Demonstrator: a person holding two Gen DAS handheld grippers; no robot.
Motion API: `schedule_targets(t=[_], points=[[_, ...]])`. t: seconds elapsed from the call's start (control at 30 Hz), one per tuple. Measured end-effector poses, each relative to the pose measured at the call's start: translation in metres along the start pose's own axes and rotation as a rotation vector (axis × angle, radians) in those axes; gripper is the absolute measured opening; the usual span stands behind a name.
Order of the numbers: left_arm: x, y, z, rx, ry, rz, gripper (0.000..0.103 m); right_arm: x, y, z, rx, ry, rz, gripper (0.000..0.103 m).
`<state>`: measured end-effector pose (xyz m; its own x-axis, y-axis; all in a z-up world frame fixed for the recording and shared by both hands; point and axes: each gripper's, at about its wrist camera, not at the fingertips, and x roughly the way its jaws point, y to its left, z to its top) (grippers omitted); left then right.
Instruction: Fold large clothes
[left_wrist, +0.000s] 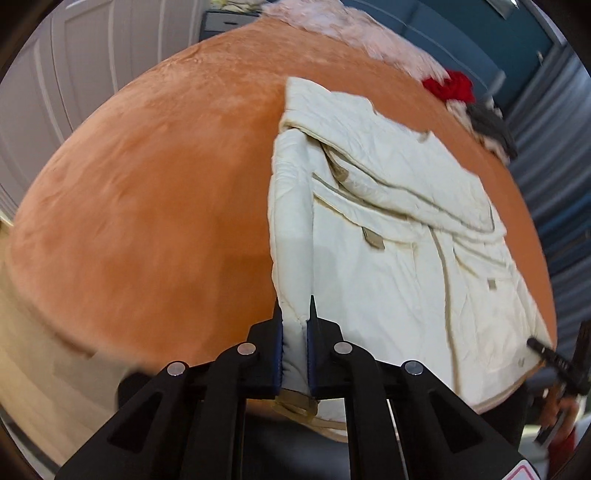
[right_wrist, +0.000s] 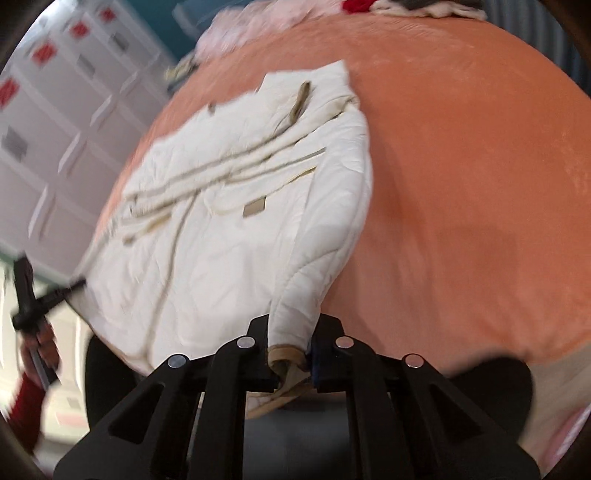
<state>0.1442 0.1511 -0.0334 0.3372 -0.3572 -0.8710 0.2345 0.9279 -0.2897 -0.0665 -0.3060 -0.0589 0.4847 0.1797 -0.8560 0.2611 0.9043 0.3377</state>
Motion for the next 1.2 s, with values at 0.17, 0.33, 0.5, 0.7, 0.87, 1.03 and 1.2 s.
schedule_targets(t=[0.17, 0.33, 0.5, 0.7, 0.87, 1.03, 1.2], points=[[-0.047, 0.006, -0.089, 0.052, 0.141, 0.029, 0.007, -0.045, 0.001, -0.073, -0.069, 0.163, -0.018, 0.01], [-0.074, 0.007, -0.153, -0.033, 0.182, 0.043, 0.007, -0.068, 0.006, -0.107, -0.035, 0.208, -0.023, 0.01], [-0.084, 0.007, -0.133, -0.092, 0.101, 0.023, 0.007, -0.078, 0.004, -0.068, 0.01, 0.095, 0.016, 0.01], [-0.101, -0.018, -0.066, -0.005, -0.104, -0.009, 0.007, -0.098, 0.023, 0.007, -0.004, -0.167, 0.039, 0.008], [-0.085, -0.039, -0.004, 0.063, -0.235, 0.017, 0.007, -0.087, 0.012, 0.06, 0.052, -0.326, 0.034, 0.008], [-0.049, -0.049, 0.052, 0.074, -0.273, 0.049, 0.009, -0.052, 0.003, 0.109, 0.125, -0.369, 0.029, 0.008], [-0.008, -0.047, 0.081, 0.036, -0.241, 0.086, 0.013, -0.02, 0.004, 0.142, 0.185, -0.377, 0.044, 0.014]])
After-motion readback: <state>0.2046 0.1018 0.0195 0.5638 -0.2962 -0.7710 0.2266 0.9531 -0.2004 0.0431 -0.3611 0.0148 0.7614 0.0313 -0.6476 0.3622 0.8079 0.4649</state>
